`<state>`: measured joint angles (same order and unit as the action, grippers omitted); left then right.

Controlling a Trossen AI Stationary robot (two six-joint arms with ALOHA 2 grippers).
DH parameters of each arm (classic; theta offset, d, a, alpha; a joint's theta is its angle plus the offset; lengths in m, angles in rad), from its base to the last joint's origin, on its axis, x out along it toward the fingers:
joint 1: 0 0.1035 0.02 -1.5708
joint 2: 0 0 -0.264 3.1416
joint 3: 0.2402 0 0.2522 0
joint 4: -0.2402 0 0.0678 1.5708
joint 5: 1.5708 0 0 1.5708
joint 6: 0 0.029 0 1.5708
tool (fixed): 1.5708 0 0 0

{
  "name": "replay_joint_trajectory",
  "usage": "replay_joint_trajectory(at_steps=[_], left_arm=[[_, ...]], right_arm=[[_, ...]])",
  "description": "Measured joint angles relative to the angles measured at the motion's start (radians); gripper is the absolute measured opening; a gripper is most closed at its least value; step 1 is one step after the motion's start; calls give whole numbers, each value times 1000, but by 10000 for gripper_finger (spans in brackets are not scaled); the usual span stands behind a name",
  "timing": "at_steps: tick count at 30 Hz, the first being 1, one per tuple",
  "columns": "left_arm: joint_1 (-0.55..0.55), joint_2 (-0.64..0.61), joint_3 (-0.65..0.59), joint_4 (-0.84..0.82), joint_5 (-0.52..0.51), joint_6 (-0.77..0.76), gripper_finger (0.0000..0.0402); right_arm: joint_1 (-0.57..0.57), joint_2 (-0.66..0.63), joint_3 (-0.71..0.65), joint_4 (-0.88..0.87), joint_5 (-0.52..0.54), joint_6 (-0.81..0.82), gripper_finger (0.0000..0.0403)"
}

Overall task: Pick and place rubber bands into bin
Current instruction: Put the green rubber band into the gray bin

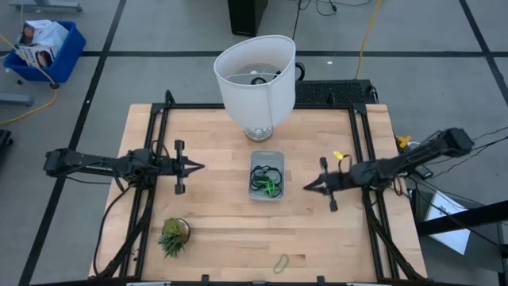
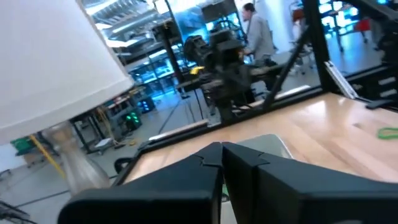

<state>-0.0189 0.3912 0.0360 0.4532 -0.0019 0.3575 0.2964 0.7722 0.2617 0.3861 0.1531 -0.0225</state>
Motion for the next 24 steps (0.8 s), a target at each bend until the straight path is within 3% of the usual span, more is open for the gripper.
replay_joint_trajectory(at_steps=[8, 16, 24], left_arm=[[0, 0, 1, -52, -70, -40, 17], [0, 1, 1, -105, -70, -64, 4], [0, 1, 1, -122, -70, -79, 30]], right_arm=[[231, 389, 281, -29, 81, 19, 23], [333, 750, 581, -123, 81, 140, 141], [398, 986, 841, -468, 186, 179, 237]])
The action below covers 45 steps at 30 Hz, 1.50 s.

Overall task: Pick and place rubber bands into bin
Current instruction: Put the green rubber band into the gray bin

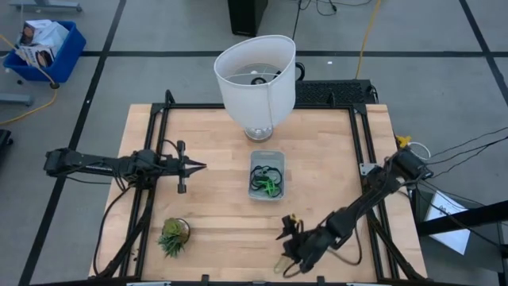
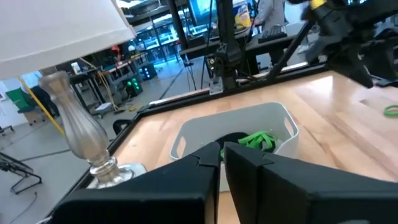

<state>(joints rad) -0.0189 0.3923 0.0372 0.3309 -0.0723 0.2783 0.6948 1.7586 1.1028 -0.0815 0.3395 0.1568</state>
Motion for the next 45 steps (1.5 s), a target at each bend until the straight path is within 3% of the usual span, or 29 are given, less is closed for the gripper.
replay_joint_trajectory(at_steps=[8, 20, 31, 35, 43, 45], left_arm=[[0, 0, 0, -16, 0, -12, 30], [0, 0, 0, -14, 1, -30, 30], [0, 0, 0, -14, 3, -53, 31], [0, 0, 0, -14, 3, -65, 31], [-1, 0, 0, -14, 5, -75, 31], [-1, 0, 0, -14, 6, -75, 31]], right_arm=[[49, 108, 132, -77, 0, 44, 253], [60, 245, 133, -78, -9, 123, 220], [80, 281, 138, -114, -56, 197, 195], [80, 316, 136, -118, -100, 218, 159], [70, 359, 137, -103, -198, 261, 18], [68, 346, 135, -107, -205, 262, 8]])
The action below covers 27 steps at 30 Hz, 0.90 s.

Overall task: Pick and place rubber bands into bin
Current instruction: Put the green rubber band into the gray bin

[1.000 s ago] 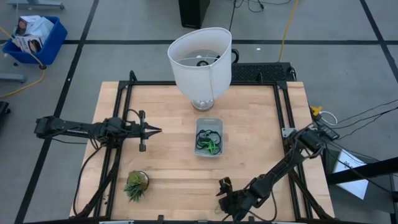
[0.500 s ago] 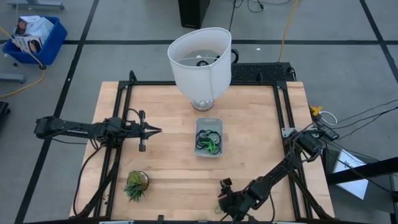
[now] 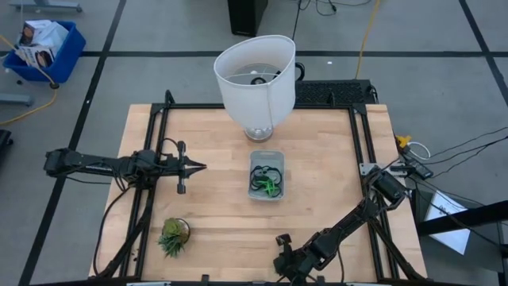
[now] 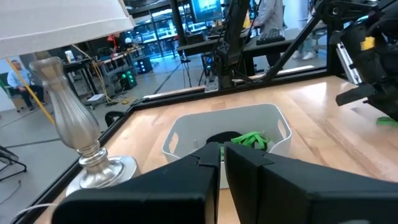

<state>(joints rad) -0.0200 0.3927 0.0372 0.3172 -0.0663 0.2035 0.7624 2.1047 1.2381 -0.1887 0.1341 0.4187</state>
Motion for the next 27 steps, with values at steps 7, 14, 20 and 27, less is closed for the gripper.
replay_joint_trajectory(at_steps=[7, 14, 20, 27], left_arm=[[0, 0, 0, 1, 5, -1, 31], [0, 0, 0, -3, 10, -4, 31], [0, 0, 0, -9, 15, -4, 31], [0, 0, 0, -27, 15, -5, 31]], right_arm=[[-10, -129, -8, -49, 78, -109, 1], [-58, -411, -67, -116, 230, -247, 0], [-104, -677, -198, -97, 277, -332, 0], [-152, -1021, -505, 163, 233, -383, 0]])
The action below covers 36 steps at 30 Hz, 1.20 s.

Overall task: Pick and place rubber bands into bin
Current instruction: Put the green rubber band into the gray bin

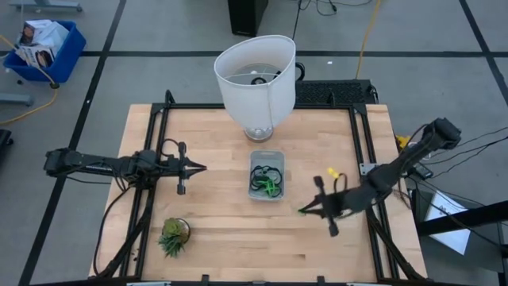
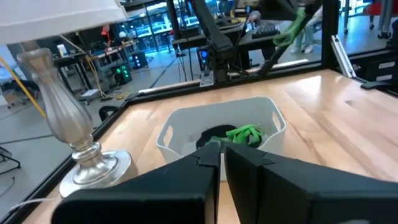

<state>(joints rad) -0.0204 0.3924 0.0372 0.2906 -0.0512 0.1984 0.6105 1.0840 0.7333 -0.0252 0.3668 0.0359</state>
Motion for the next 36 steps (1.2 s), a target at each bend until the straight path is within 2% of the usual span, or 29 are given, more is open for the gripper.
replay_joint_trajectory(at_steps=[8, 13, 18, 26, 29, 32, 36], left_arm=[[0, 0, 0, -26, 0, -15, 31], [0, 0, 0, -27, 0, -30, 31], [0, 0, 0, -28, 0, -45, 31], [0, 0, 0, -32, 0, -47, 31], [0, 0, 0, -33, 0, -47, 31], [0, 0, 0, -32, 0, -47, 31], [0, 0, 0, -32, 0, -43, 31]], right_arm=[[-58, -247, -350, 331, -2, -22, 0], [-111, -301, -532, 521, -3, 19, 0], [-158, -308, -634, 663, -27, 42, 0], [-229, -308, -658, 829, -31, 14, 0], [-271, -295, -617, 864, -65, -21, 0], [-316, -251, -530, 802, -136, -64, 0], [-385, -132, -377, 648, -140, -82, 0]])
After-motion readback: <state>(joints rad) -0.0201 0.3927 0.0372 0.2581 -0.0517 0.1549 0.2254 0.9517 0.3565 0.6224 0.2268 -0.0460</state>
